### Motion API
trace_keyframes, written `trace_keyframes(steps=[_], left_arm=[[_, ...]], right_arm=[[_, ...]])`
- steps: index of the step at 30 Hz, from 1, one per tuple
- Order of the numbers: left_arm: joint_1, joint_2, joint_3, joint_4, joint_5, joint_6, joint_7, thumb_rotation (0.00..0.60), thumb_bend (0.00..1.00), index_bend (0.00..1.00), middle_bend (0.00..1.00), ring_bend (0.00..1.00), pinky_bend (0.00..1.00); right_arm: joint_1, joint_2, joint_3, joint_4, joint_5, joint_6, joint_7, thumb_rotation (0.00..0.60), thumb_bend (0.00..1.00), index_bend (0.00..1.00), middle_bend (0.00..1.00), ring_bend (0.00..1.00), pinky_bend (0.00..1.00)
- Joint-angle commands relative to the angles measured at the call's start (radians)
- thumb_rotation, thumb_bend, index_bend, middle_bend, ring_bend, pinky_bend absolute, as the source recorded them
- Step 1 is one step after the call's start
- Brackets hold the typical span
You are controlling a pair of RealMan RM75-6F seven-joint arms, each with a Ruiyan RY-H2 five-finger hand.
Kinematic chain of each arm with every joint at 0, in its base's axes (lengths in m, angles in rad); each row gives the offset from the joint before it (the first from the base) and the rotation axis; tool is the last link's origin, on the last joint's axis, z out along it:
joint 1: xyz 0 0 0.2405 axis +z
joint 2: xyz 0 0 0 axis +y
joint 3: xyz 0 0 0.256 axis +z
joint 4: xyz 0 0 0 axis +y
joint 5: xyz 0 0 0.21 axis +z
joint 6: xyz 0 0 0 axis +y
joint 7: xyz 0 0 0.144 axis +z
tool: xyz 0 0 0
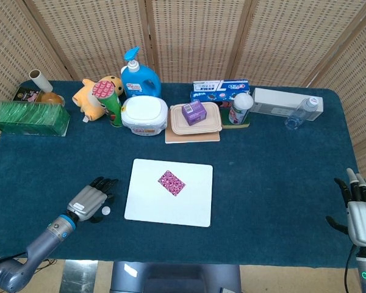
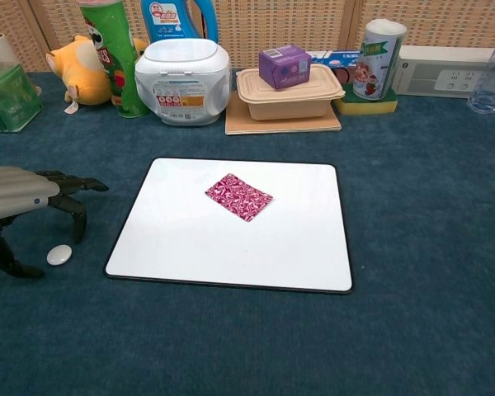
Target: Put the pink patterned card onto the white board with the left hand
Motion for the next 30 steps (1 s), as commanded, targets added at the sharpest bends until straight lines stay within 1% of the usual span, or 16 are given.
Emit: trace_keyframes(steps=[1, 10, 18, 23, 30], left_arm=[[0.004, -0.005, -0.004, 0.005, -0.001, -0.004, 0.003, 0.600, 0.17, 0.40, 0.00, 0.00, 0.02], [0.023, -0.025, -0.016, 0.019, 0.009, 0.001, 0.015, 0.600, 0.19, 0.42, 0.00, 0.00, 0.02], [0.032, -0.029, -0.026, 0.021, 0.014, 0.002, 0.021, 0.600, 0.22, 0.52, 0.00, 0.00, 0.02], [0.038, -0.034, -0.029, 0.027, 0.012, -0.001, 0.031, 0.600, 0.23, 0.52, 0.00, 0.00, 0.02], [0.035, -0.019, -0.053, 0.010, 0.011, -0.007, 0.011, 0.600, 0.23, 0.52, 0.00, 0.00, 0.02]], right_arm=[[0.000, 0.000, 0.000, -0.001, -0.001, 0.000, 0.001, 0.600, 0.03, 0.15, 0.00, 0.00, 0.00], [0.000, 0.002, -0.002, -0.001, -0.006, -0.001, 0.006, 0.600, 0.03, 0.15, 0.00, 0.00, 0.00], [-0.001, 0.006, -0.002, -0.003, -0.009, 0.001, 0.013, 0.600, 0.03, 0.15, 0.00, 0.00, 0.00], [-0.001, 0.005, -0.003, -0.001, -0.009, 0.001, 0.012, 0.600, 0.03, 0.15, 0.00, 0.00, 0.00], [0.000, 0.004, -0.003, -0.001, -0.007, -0.002, 0.010, 0.600, 0.03, 0.15, 0.00, 0.00, 0.00]])
